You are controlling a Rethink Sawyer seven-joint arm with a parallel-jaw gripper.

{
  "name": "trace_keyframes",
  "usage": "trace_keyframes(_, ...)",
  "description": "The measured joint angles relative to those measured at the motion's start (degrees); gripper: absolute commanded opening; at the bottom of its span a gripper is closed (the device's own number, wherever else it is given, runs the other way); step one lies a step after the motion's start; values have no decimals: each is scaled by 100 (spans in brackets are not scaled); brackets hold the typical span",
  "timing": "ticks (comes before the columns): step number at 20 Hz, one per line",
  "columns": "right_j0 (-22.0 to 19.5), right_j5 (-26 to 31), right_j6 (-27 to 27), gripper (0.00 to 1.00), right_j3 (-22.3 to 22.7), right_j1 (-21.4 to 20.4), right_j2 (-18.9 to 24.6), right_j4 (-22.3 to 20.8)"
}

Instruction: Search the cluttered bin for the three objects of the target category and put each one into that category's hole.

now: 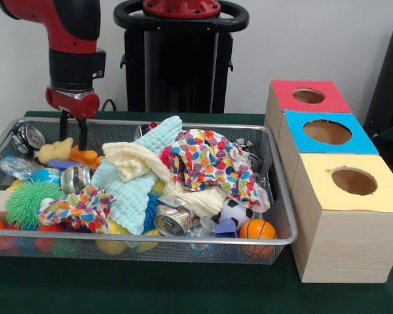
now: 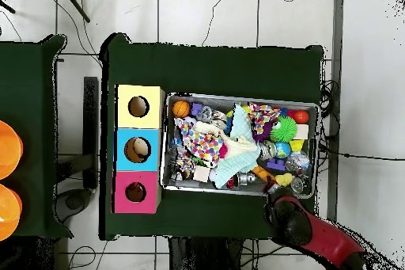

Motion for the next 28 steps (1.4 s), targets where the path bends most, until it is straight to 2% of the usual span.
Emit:
trace_keyframes(10,-26,6,0,100,12,-86,-2,-2)
trace_keyframes(11,-25,6,0,0,12,-91,-2,-2)
trace_keyframes(25,125,6,0,0,22,-90,-3,-2)
trace_keyframes(26,140,6,0,100,23,-91,-5,-2)
trace_keyframes(28,140,6,0,100,23,-90,-5,-2)
